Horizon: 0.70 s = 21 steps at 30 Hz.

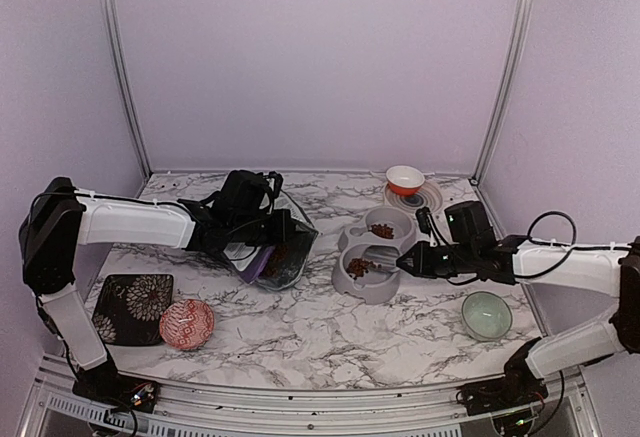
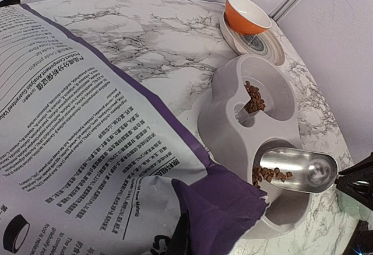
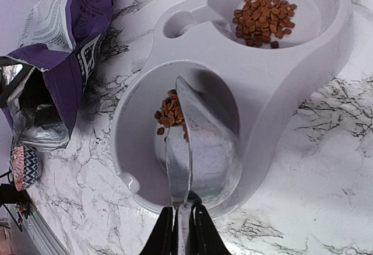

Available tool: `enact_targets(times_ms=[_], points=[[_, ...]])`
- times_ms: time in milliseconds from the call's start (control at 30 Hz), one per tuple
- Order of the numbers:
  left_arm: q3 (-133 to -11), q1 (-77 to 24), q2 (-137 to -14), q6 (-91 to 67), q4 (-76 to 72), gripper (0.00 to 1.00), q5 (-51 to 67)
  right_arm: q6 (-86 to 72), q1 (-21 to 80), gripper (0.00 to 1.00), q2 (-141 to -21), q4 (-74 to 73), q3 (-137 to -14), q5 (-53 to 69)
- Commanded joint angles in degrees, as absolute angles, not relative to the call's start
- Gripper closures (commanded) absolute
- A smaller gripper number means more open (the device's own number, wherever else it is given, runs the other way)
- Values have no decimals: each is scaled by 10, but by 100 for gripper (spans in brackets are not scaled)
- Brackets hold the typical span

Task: Serve the pet food
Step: Place the pet food in the pet food bowl.

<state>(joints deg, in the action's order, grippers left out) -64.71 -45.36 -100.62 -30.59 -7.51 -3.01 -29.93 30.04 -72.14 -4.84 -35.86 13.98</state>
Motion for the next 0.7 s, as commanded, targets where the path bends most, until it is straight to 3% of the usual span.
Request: enact_targets(times_ms=[0,667], points=[[-647,-440,-979,-301,-107,100,-46,-293,303,100,-703,-71,-385,127],[-632,-440,-962,-306,-110,100,-40,-275,304,100,-666,-136,-411,114]])
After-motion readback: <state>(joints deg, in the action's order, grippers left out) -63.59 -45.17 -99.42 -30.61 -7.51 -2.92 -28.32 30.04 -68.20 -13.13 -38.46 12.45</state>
